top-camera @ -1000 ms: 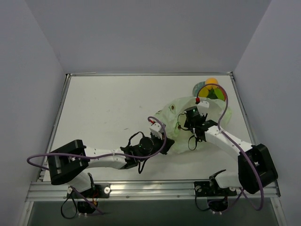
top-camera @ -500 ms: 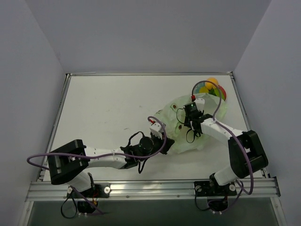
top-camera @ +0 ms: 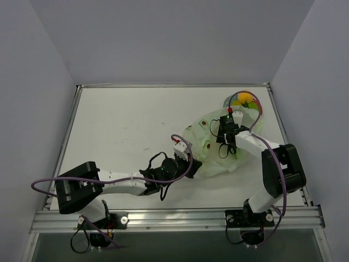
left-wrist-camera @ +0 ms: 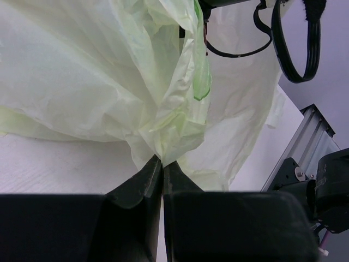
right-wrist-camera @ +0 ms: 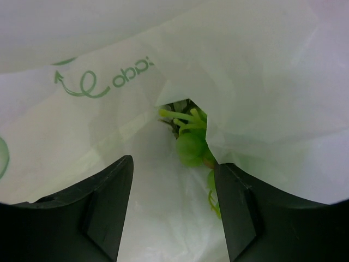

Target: Take the fake fruits out of the plastic bag

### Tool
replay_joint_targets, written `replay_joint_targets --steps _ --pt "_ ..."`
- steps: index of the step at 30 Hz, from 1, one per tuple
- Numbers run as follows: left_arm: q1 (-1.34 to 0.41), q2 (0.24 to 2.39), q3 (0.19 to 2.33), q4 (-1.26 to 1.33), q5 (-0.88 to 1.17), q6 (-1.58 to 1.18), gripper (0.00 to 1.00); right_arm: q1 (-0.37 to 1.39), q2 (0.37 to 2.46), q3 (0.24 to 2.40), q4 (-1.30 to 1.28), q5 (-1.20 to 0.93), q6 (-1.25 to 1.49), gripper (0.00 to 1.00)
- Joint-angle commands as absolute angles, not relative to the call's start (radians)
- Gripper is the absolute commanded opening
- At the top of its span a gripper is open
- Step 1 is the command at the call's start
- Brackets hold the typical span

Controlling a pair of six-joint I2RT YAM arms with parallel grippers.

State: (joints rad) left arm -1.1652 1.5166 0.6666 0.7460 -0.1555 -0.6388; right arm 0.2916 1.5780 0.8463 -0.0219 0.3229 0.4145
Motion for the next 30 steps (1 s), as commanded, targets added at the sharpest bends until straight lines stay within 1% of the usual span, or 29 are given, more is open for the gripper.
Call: replay_joint_targets --steps 1,6,9,10,13,16,18,20,21,22,24,25,27,28,30 --pt "-1.157 1.476 0.701 0.778 -0.163 -0.626 0.02 0.272 1.6 0.891 -0.096 0.342 0.419 0.57" --pt "-1.154 1.473 0.698 0.779 -0.163 -0.629 0.02 0.276 1.511 0.89 -0.117 0.365 0.425 0.57" --pt "-1.154 1.473 0.698 0.785 -0.16 -0.63 0.02 0.272 1.497 0.9 -0.147 0.406 0.423 0.61" --pt "-1.155 1.473 0.698 0.785 -0.16 -0.632 0.02 0.272 1.505 0.903 -0.169 0.419 0.422 0.63" --pt "-1.154 1.47 0.698 0.785 -0.16 -0.632 0.02 0.27 1.56 0.904 -0.199 0.482 0.431 0.65" --pt "-1.155 1.466 0.695 0.788 -0.16 -0.634 0.02 0.244 1.606 0.905 -0.196 0.444 0.443 0.69" --pt "-1.155 1.466 0.695 0.792 -0.155 -0.634 0.02 0.224 1.641 0.913 -0.187 0.419 0.443 0.69" --pt "-1.155 1.466 0.695 0.792 -0.156 -0.635 0.02 0.204 1.687 0.934 -0.175 0.37 0.43 0.66" --pt "-1.155 1.465 0.695 0.79 -0.155 -0.635 0.02 0.203 1.703 0.942 -0.172 0.364 0.428 0.64" --pt "-1.155 1.463 0.693 0.79 -0.156 -0.634 0.02 0.201 1.718 0.948 -0.17 0.364 0.428 0.57" --pt "-1.155 1.459 0.693 0.788 -0.16 -0.63 0.02 0.201 1.753 0.965 -0.166 0.342 0.422 0.49" --pt "-1.155 1.459 0.692 0.785 -0.163 -0.63 0.02 0.202 1.753 0.968 -0.163 0.341 0.425 0.35" --pt "-1.155 1.459 0.693 0.784 -0.163 -0.629 0.02 0.212 1.701 0.945 -0.144 0.357 0.434 0.22" --pt "-1.155 1.46 0.695 0.782 -0.164 -0.629 0.03 0.216 1.64 0.931 -0.115 0.36 0.443 0.14" --pt "-1.154 1.471 0.698 0.784 -0.16 -0.629 0.02 0.238 1.567 0.885 -0.084 0.347 0.448 0.13"
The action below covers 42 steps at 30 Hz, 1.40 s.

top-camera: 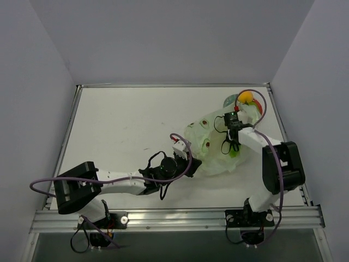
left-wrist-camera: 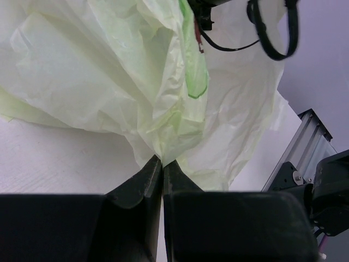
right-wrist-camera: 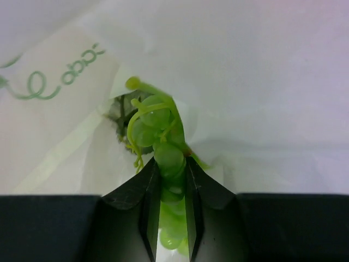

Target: Take the fake fruits out of the plastic bag

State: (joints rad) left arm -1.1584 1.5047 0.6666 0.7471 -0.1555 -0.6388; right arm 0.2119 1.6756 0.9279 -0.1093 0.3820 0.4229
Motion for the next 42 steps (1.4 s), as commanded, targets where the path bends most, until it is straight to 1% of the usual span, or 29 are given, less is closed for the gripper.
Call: replay_joint_targets --steps 1,2,4,6,7,9,12,15,16,18,21,25,29,32,33,35,38,39,40,42 --pt "-1.154 1.476 0.699 0.787 -0.155 -0.632 0.02 0.248 1.533 0.873 -0.065 0.339 0.448 0.13" --pt "-1.155 1.479 0.701 0.788 -0.152 -0.634 0.02 0.259 1.458 0.859 -0.057 0.325 0.445 0.13" --pt "-1.154 1.48 0.701 0.79 -0.15 -0.635 0.02 0.279 1.338 0.81 -0.019 0.209 0.431 0.12" --pt "-1.155 1.471 0.698 0.79 -0.158 -0.632 0.02 0.288 1.263 0.767 0.039 0.082 0.436 0.12" --pt "-1.154 1.468 0.698 0.788 -0.161 -0.632 0.02 0.302 1.197 0.723 0.054 0.049 0.446 0.12" --pt "-1.155 1.454 0.693 0.785 -0.166 -0.627 0.02 0.314 1.145 0.683 0.084 -0.029 0.468 0.12" --pt "-1.154 1.439 0.69 0.778 -0.176 -0.62 0.02 0.365 1.056 0.638 0.092 -0.069 0.506 0.12" --pt "-1.147 1.43 0.689 0.77 -0.184 -0.612 0.02 0.405 1.014 0.638 0.092 -0.084 0.537 0.11" --pt "-1.144 1.427 0.687 0.767 -0.189 -0.612 0.02 0.414 0.99 0.643 0.094 -0.101 0.543 0.09" --pt "-1.128 1.413 0.684 0.75 -0.195 -0.609 0.02 0.449 0.963 0.663 0.087 -0.101 0.56 0.08" --pt "-1.102 1.387 0.672 0.732 -0.206 -0.617 0.02 0.494 0.908 0.707 0.068 -0.061 0.571 0.03" --pt "-1.028 1.347 0.641 0.721 -0.202 -0.635 0.02 0.537 0.864 0.791 0.038 -0.008 0.562 0.02" --pt "-0.986 1.295 0.612 0.704 -0.221 -0.638 0.02 0.557 0.865 0.911 0.005 0.064 0.525 0.02" --pt "-0.98 1.289 0.607 0.706 -0.224 -0.635 0.02 0.557 0.887 1.043 -0.05 0.11 0.483 0.01" --pt "-0.98 1.292 0.607 0.713 -0.215 -0.634 0.02 0.557 0.9 1.116 -0.054 0.148 0.476 0.01" --pt "-0.98 1.305 0.611 0.715 -0.206 -0.635 0.02 0.555 0.916 1.185 -0.054 0.195 0.451 0.0" --pt "-0.98 1.307 0.612 0.713 -0.206 -0.632 0.02 0.552 0.968 1.322 -0.055 0.336 0.411 0.0" --pt "-0.979 1.302 0.612 0.706 -0.21 -0.629 0.02 0.551 1.012 1.359 -0.06 0.374 0.397 0.0" --pt "-0.976 1.287 0.611 0.701 -0.219 -0.624 0.02 0.545 1.04 1.435 -0.07 0.456 0.382 0.0" --pt "-0.962 1.264 0.603 0.686 -0.232 -0.621 0.02 0.537 1.121 1.495 -0.089 0.547 0.327 0.0"
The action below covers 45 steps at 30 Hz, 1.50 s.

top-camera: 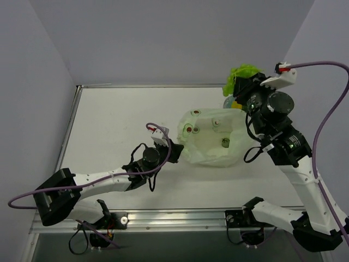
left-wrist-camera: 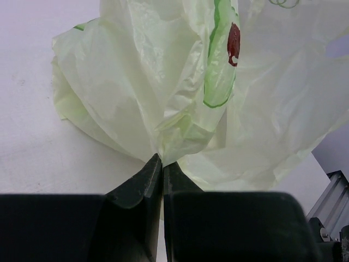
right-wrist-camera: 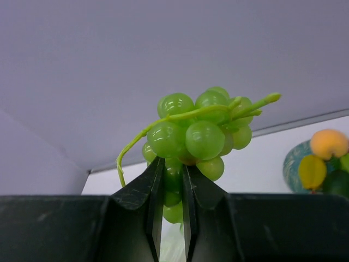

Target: Take the fake fruits out of the plastic bag

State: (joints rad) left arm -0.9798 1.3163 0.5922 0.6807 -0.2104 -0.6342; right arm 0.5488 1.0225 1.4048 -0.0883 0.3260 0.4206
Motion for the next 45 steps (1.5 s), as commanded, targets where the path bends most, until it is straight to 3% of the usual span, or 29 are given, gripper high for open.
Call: replay_joint_targets --steps 1,3,10,14,31,38,45 --pt "-0.956 1.249 0.591 0.68 -0.244 -0.621 0.02 0.525 1.152 1.515 -0.089 0.596 0.313 0.0" --pt "-0.943 1.206 0.577 0.654 -0.288 -0.623 0.02 0.448 1.23 1.554 -0.091 0.663 0.295 0.0" --pt "-0.855 1.106 0.531 0.583 -0.399 -0.638 0.02 0.16 1.308 1.438 0.0 0.47 0.385 0.0" --pt "-0.801 1.098 0.517 0.549 -0.422 -0.655 0.03 0.118 1.373 1.399 0.073 0.469 0.376 0.0" --pt "-0.776 1.169 0.523 0.607 -0.324 -0.646 0.02 -0.051 1.68 1.356 0.261 0.078 0.498 0.0" --pt "-0.778 1.216 0.531 0.637 -0.282 -0.664 0.02 -0.069 1.819 1.43 0.291 0.045 0.531 0.05" --pt "-0.779 1.235 0.532 0.647 -0.268 -0.666 0.02 -0.089 1.828 1.29 0.449 0.018 0.604 0.06"
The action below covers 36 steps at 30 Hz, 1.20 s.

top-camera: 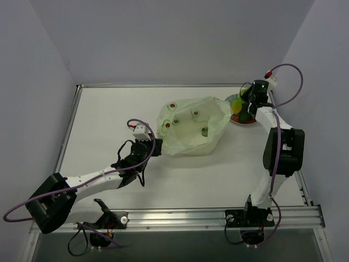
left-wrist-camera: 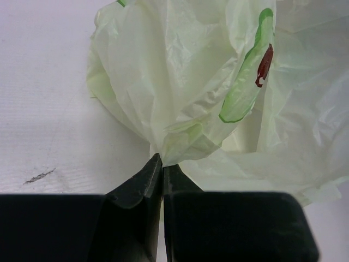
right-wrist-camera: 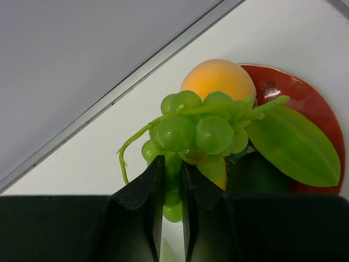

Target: Take the fake fruits out of the plastic bag

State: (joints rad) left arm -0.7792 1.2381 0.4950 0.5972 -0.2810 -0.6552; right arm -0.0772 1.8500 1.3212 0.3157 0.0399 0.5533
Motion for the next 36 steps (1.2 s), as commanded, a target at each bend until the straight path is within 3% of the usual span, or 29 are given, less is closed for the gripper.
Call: replay_joint_targets --steps 1,9,13,18,19,22,30,36 --pt "-0.779 1.239 0.534 0.649 -0.267 -0.667 0.03 -0.1 1.832 1.272 0.474 0.011 0.615 0.07" --pt "-0.779 1.247 0.537 0.653 -0.253 -0.667 0.02 -0.126 1.827 1.195 0.508 -0.003 0.676 0.24" --pt "-0.781 1.252 0.538 0.655 -0.247 -0.67 0.02 -0.129 1.847 1.183 0.509 -0.003 0.673 0.42" --pt "-0.785 1.249 0.537 0.657 -0.247 -0.67 0.02 -0.141 1.855 1.181 0.497 -0.011 0.67 0.56" --pt "-0.784 1.247 0.537 0.658 -0.247 -0.67 0.02 -0.141 1.845 1.174 0.497 -0.006 0.67 0.64" --pt "-0.787 1.25 0.538 0.66 -0.245 -0.672 0.02 -0.141 1.801 1.16 0.495 -0.008 0.666 0.72" --pt "-0.813 1.285 0.555 0.675 -0.221 -0.67 0.02 -0.132 1.53 1.033 0.476 -0.003 0.675 0.98" --pt "-0.857 1.299 0.568 0.681 -0.251 -0.64 0.02 -0.072 1.111 0.774 0.382 0.196 0.706 1.0"
